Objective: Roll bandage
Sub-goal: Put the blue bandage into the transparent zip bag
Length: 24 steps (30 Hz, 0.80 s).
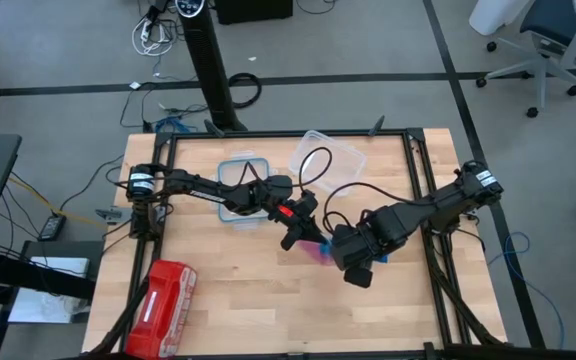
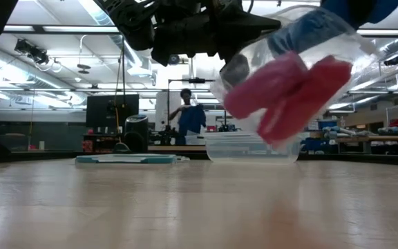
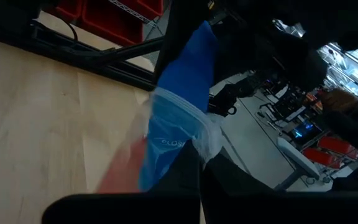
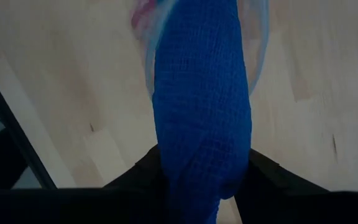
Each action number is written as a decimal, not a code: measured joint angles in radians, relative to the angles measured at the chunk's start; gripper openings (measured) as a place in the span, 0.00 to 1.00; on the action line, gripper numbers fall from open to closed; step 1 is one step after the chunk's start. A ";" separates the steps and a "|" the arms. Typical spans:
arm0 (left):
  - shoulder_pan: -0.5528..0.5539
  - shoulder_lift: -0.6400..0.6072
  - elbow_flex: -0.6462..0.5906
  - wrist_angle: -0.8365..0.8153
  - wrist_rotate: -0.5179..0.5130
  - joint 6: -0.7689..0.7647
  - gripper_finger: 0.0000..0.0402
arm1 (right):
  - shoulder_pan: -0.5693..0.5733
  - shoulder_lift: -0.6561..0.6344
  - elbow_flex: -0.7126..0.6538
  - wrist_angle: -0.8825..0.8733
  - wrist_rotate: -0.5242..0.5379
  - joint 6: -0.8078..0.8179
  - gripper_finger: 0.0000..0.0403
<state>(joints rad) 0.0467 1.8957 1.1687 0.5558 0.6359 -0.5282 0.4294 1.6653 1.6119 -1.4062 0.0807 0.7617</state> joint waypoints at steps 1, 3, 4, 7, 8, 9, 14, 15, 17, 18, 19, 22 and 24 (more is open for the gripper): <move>0.000 0.000 0.000 0.000 -0.001 0.000 0.00 | -0.005 0.000 0.000 0.008 0.003 -0.005 0.34; 0.000 0.000 0.000 0.001 -0.001 0.000 0.00 | -0.016 0.000 0.000 0.029 0.012 -0.015 0.34; 0.000 0.000 0.000 0.002 -0.002 0.000 0.00 | -0.024 0.000 0.000 0.040 0.013 -0.024 0.34; 0.002 0.000 0.000 0.002 -0.010 0.000 0.00 | -0.048 0.001 0.000 0.045 0.013 -0.032 0.34; 0.002 0.000 0.000 0.002 -0.010 0.000 0.00 | -0.055 0.001 0.000 0.046 0.013 -0.033 0.34; 0.002 0.000 0.000 0.002 -0.011 0.000 0.00 | -0.062 0.001 0.000 0.049 0.013 -0.032 0.34; 0.002 -0.001 0.000 0.002 -0.010 0.000 0.00 | -0.089 0.001 0.000 0.088 0.008 -0.034 0.34; 0.002 -0.001 0.000 0.006 -0.010 0.000 0.00 | -0.092 0.001 0.000 0.090 0.006 -0.041 0.34; 0.002 -0.001 0.000 0.025 -0.011 -0.008 0.00 | -0.097 0.004 0.000 0.094 0.004 -0.053 0.34; 0.002 -0.001 -0.001 0.038 -0.012 -0.018 0.00 | -0.098 0.011 0.000 0.099 0.004 -0.058 0.34; 0.002 -0.001 -0.002 0.051 -0.013 -0.026 0.00 | -0.099 0.016 0.000 0.101 0.002 -0.064 0.34; 0.003 0.001 -0.004 0.086 -0.022 -0.050 0.00 | -0.099 0.044 0.000 0.111 -0.014 -0.095 0.35; 0.003 0.001 -0.004 0.104 -0.027 -0.055 0.00 | -0.095 0.060 0.000 0.114 -0.015 -0.104 0.37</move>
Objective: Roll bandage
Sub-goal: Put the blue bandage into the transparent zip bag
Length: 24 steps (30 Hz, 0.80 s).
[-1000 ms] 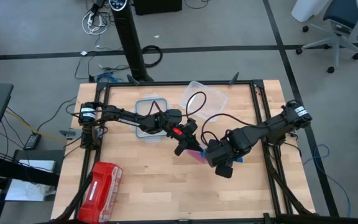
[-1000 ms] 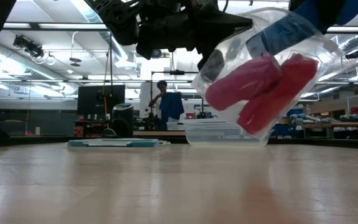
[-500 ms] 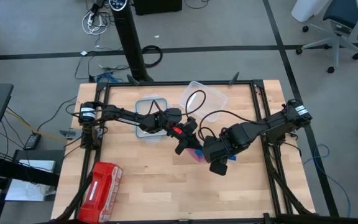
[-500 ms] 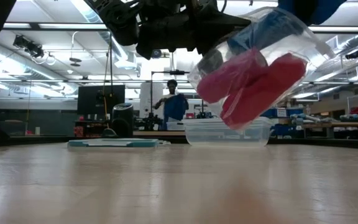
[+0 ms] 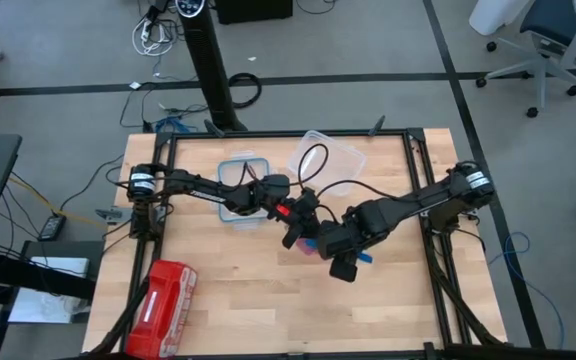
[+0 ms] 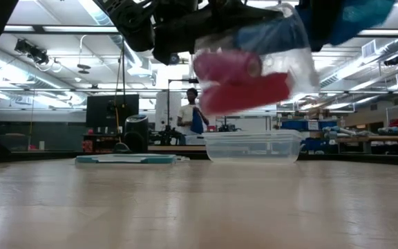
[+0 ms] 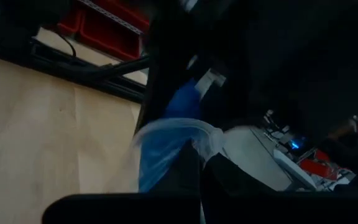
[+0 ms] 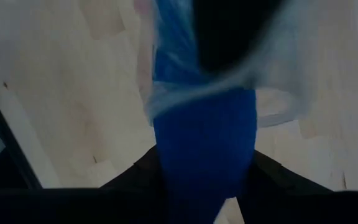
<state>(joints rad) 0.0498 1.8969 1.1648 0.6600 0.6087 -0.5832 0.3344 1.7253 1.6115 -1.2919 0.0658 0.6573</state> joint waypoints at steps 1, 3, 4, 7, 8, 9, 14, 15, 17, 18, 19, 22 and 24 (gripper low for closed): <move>0.000 0.000 0.000 0.006 -0.008 -0.001 0.00 | 0.001 0.004 0.000 0.000 0.000 0.000 0.38; 0.000 0.000 0.001 0.010 -0.018 -0.001 0.00 | 0.003 0.005 0.000 0.000 -0.005 0.000 0.40; 0.000 0.000 0.001 0.011 -0.025 -0.002 0.00 | 0.003 0.003 0.000 0.000 -0.007 0.004 0.42; 0.000 0.000 0.002 0.019 -0.049 -0.005 0.00 | 0.005 -0.003 0.004 0.002 -0.011 0.027 0.46; 0.000 0.000 0.002 0.029 -0.054 -0.014 0.00 | 0.007 -0.003 0.011 0.001 -0.016 0.031 0.47; 0.000 0.000 0.002 0.039 -0.058 -0.026 0.00 | 0.011 -0.003 0.019 0.001 -0.031 0.038 0.47; 0.000 0.000 0.004 0.051 -0.063 -0.033 0.00 | 0.033 -0.006 0.026 -0.003 -0.057 0.087 0.43; 0.000 0.000 0.004 0.050 -0.065 -0.036 0.00 | 0.038 -0.009 0.026 -0.019 -0.060 0.101 0.41; -0.003 0.000 0.005 0.050 -0.065 -0.038 0.00 | 0.046 -0.016 0.026 -0.042 -0.063 0.125 0.36; -0.004 0.000 0.005 0.049 -0.063 -0.038 0.00 | 0.050 -0.020 0.026 -0.046 -0.063 0.135 0.34; -0.005 0.000 0.005 0.048 -0.061 -0.036 0.00 | 0.050 -0.026 0.026 -0.045 -0.063 0.142 0.31; -0.013 -0.002 0.006 0.026 -0.052 -0.026 0.00 | 0.052 -0.048 0.026 -0.047 -0.080 0.163 0.28; -0.022 -0.003 0.007 0.005 -0.050 -0.020 0.00 | 0.052 -0.058 0.026 -0.048 -0.100 0.176 0.29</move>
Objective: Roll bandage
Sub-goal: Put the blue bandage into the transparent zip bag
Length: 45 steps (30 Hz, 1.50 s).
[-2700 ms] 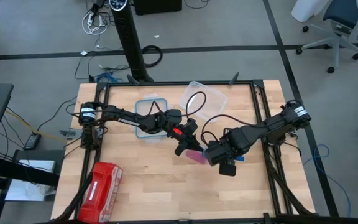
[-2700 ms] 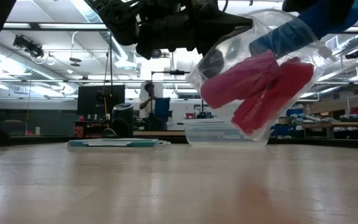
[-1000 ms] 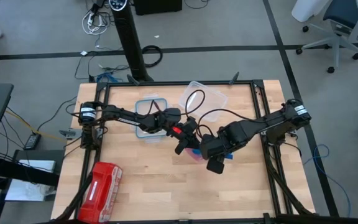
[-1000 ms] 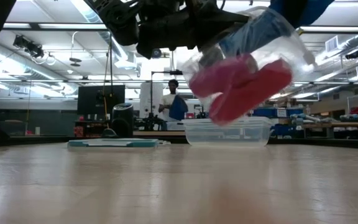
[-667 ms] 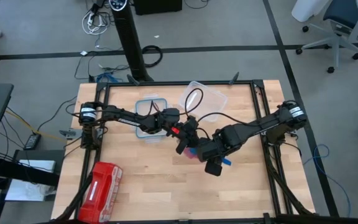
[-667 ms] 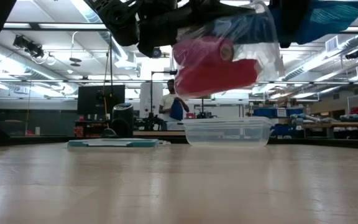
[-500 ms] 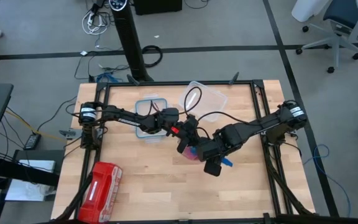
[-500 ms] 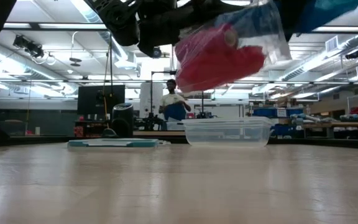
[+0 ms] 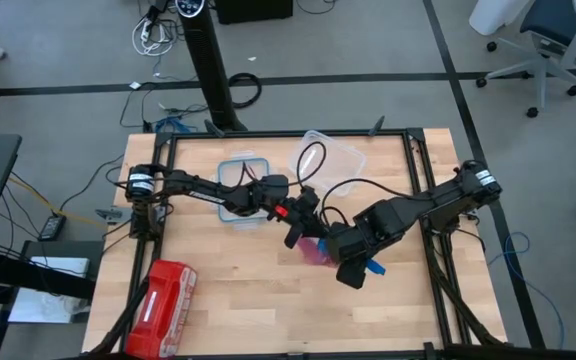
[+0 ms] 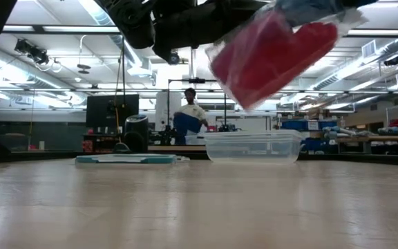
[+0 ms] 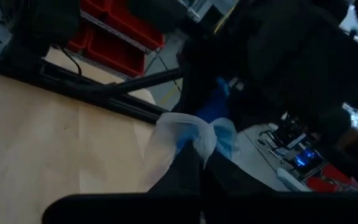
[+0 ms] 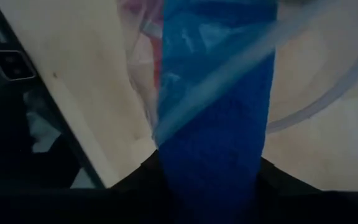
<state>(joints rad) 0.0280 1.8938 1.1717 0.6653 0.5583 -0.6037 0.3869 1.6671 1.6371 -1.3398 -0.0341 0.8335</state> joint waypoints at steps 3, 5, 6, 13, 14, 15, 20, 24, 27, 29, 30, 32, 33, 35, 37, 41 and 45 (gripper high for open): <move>-0.017 0.001 0.000 -0.034 -0.015 0.031 0.00 | 0.000 -0.007 0.000 -0.002 -0.028 0.016 0.32; -0.030 0.003 0.000 -0.046 -0.027 0.047 0.00 | -0.003 -0.007 0.000 -0.004 -0.054 0.016 0.35; -0.037 0.003 -0.001 -0.049 -0.039 0.050 0.00 | -0.008 -0.005 0.000 -0.005 -0.070 0.013 0.36; -0.073 0.003 -0.002 -0.054 -0.120 0.080 0.00 | -0.038 -0.004 0.000 -0.010 -0.157 0.029 0.38; -0.076 0.003 -0.002 -0.052 -0.124 0.080 0.00 | -0.041 -0.004 0.000 -0.009 -0.172 0.023 0.38; -0.077 0.003 -0.002 -0.048 -0.130 0.080 0.00 | -0.043 -0.004 0.000 -0.007 -0.185 0.013 0.38; -0.087 0.004 -0.003 -0.027 -0.173 0.082 0.00 | -0.044 -0.003 0.000 0.037 -0.198 -0.020 0.40; -0.097 0.005 -0.004 0.007 -0.218 0.099 0.00 | -0.043 -0.003 0.000 0.043 -0.177 -0.016 0.43; -0.098 0.005 -0.004 0.036 -0.235 0.097 0.00 | -0.042 -0.003 0.000 0.054 -0.171 0.022 0.43; -0.098 0.005 -0.004 0.043 -0.242 0.076 0.00 | -0.034 -0.003 0.000 0.052 -0.169 0.038 0.43; -0.098 0.005 -0.004 0.044 -0.243 0.069 0.00 | -0.029 -0.003 0.000 0.052 -0.167 0.039 0.43; -0.098 0.005 -0.004 0.049 -0.245 0.055 0.00 | -0.021 -0.003 0.000 0.055 -0.165 0.040 0.43; -0.099 0.005 -0.004 0.049 -0.245 0.052 0.00 | -0.020 -0.003 0.000 0.054 -0.160 0.040 0.43; -0.098 0.005 -0.004 0.050 -0.249 0.050 0.00 | -0.021 -0.003 0.000 0.020 -0.115 0.066 0.43; -0.100 0.005 -0.004 0.049 -0.255 0.046 0.00 | -0.025 -0.003 0.000 -0.020 -0.094 0.091 0.43; -0.102 0.005 -0.004 0.050 -0.249 0.036 0.00 | -0.023 0.003 0.000 0.094 -0.154 0.088 0.42; -0.101 0.005 -0.004 0.057 -0.260 0.018 0.00 | -0.023 0.003 0.000 0.049 -0.150 0.131 0.38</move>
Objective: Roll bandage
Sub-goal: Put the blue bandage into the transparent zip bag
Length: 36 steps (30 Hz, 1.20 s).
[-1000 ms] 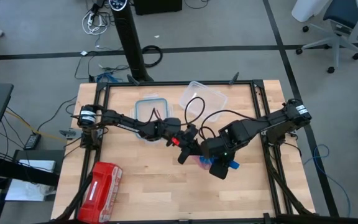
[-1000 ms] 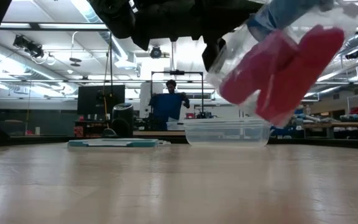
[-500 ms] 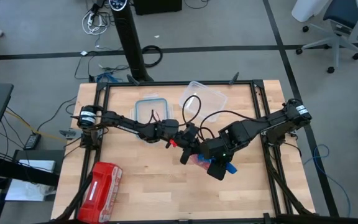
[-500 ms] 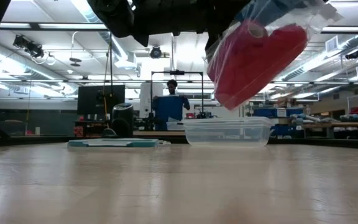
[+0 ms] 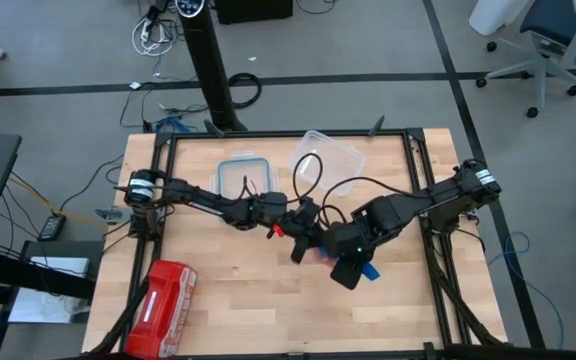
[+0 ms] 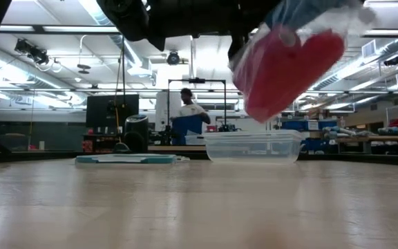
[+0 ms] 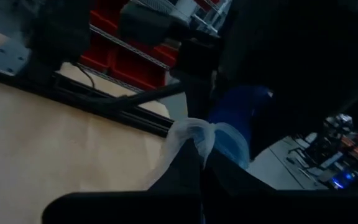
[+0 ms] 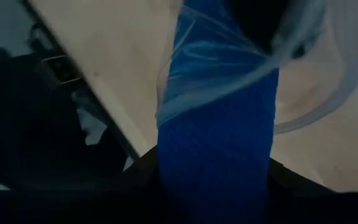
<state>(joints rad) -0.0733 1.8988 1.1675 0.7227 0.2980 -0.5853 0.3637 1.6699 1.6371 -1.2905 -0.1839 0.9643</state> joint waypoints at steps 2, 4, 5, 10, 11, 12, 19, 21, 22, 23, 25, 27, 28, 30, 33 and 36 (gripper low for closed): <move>0.002 0.000 0.000 0.012 -0.004 -0.002 0.00 | -0.001 0.000 0.000 -0.004 0.003 0.028 0.35; 0.000 0.000 0.000 0.019 -0.008 -0.002 0.00 | 0.006 -0.001 0.000 0.002 -0.007 0.061 0.33; -0.001 0.000 0.000 0.021 -0.012 -0.002 0.00 | 0.013 -0.001 0.000 0.003 -0.016 0.079 0.32; -0.007 0.000 0.000 0.027 -0.021 -0.006 0.00 | 0.053 -0.011 0.000 -0.014 0.015 0.179 0.31; -0.009 0.000 0.000 0.026 -0.024 -0.002 0.00 | 0.058 -0.019 0.000 -0.022 0.028 0.200 0.31; -0.012 0.000 0.001 0.024 -0.026 0.000 0.00 | 0.062 -0.029 0.000 -0.027 0.048 0.219 0.31; -0.036 0.001 0.003 -0.004 -0.063 0.012 0.00 | 0.077 -0.068 -0.001 -0.040 0.120 0.281 0.31; -0.045 0.004 0.003 -0.012 -0.070 0.017 0.00 | 0.077 -0.068 -0.001 -0.041 0.116 0.280 0.31; -0.050 0.005 0.003 -0.020 -0.075 0.019 0.00 | 0.077 -0.068 -0.001 -0.040 0.110 0.279 0.31; -0.055 0.010 0.004 -0.029 -0.090 0.024 0.00 | 0.077 -0.068 -0.001 -0.041 0.106 0.278 0.31; -0.065 0.024 0.004 -0.032 -0.110 0.028 0.00 | 0.078 -0.068 -0.001 -0.053 0.095 0.282 0.31; -0.068 0.051 0.004 -0.004 -0.110 0.025 0.00 | 0.080 -0.068 -0.001 -0.064 0.070 0.283 0.31; -0.068 0.063 0.004 0.018 -0.105 0.013 0.00 | 0.080 -0.068 -0.004 -0.064 0.057 0.284 0.31; -0.069 0.093 0.003 0.061 -0.098 -0.016 0.00 | 0.078 -0.068 -0.008 -0.065 0.032 0.284 0.31; -0.068 0.137 0.003 0.118 -0.094 -0.041 0.00 | 0.074 -0.068 -0.008 -0.071 0.015 0.284 0.31; -0.068 0.175 0.003 0.186 -0.079 -0.063 0.00 | 0.067 -0.068 -0.009 -0.077 0.017 0.266 0.31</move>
<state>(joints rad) -0.1411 2.0742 1.1710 0.9084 0.2188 -0.6478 0.4304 1.6022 1.6283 -1.3678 -0.1671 1.2299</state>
